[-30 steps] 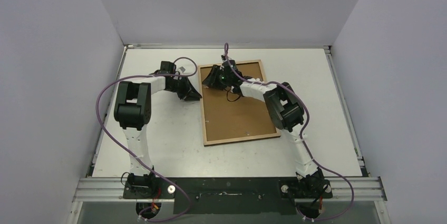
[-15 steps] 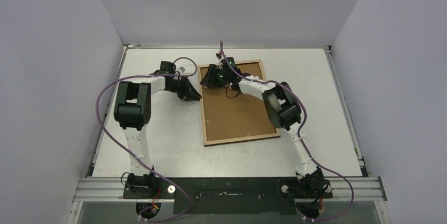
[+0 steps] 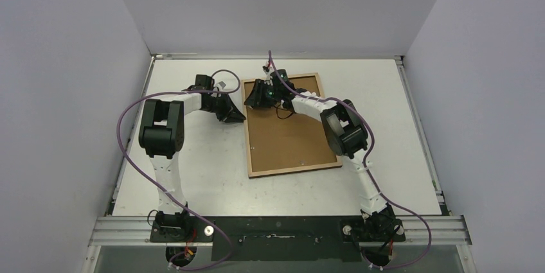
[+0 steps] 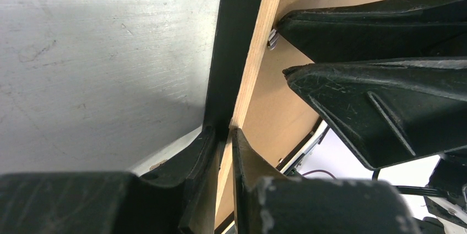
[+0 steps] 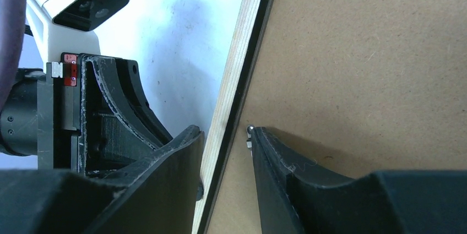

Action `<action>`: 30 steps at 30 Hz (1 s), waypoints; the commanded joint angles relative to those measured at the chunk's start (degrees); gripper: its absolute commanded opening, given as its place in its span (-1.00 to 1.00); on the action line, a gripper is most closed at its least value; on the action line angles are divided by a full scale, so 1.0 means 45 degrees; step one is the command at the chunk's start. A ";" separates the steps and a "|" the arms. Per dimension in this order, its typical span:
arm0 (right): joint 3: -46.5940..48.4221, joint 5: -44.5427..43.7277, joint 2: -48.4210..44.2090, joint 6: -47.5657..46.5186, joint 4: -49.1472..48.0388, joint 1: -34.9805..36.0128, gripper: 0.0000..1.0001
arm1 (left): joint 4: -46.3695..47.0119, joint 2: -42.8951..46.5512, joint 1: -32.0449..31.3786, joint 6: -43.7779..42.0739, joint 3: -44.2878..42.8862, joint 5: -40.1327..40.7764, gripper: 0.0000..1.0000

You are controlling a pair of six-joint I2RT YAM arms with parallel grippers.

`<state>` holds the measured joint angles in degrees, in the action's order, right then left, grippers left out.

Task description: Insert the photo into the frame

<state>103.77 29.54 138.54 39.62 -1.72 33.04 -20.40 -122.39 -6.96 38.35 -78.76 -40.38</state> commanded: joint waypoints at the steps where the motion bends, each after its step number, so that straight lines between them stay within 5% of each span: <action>1: -0.0276 0.0423 -0.0156 -0.0035 0.1204 0.0168 -0.22 | -0.0779 -0.0554 -0.0124 -0.0317 0.0134 0.0831 -0.81; 22: -0.0971 0.0184 -0.0112 0.1047 0.0483 0.0351 -0.34 | -0.0699 -0.0645 -0.0122 -0.0358 0.0178 0.0741 -0.84; 30: -0.2059 -0.0215 -0.0142 0.2544 -0.1485 0.0476 -0.34 | -0.0711 -0.0698 -0.0128 -0.0353 0.0177 0.0693 -0.85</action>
<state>98.80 30.37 138.08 47.72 -8.73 33.17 -20.40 -122.50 -6.76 38.39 -78.76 -40.86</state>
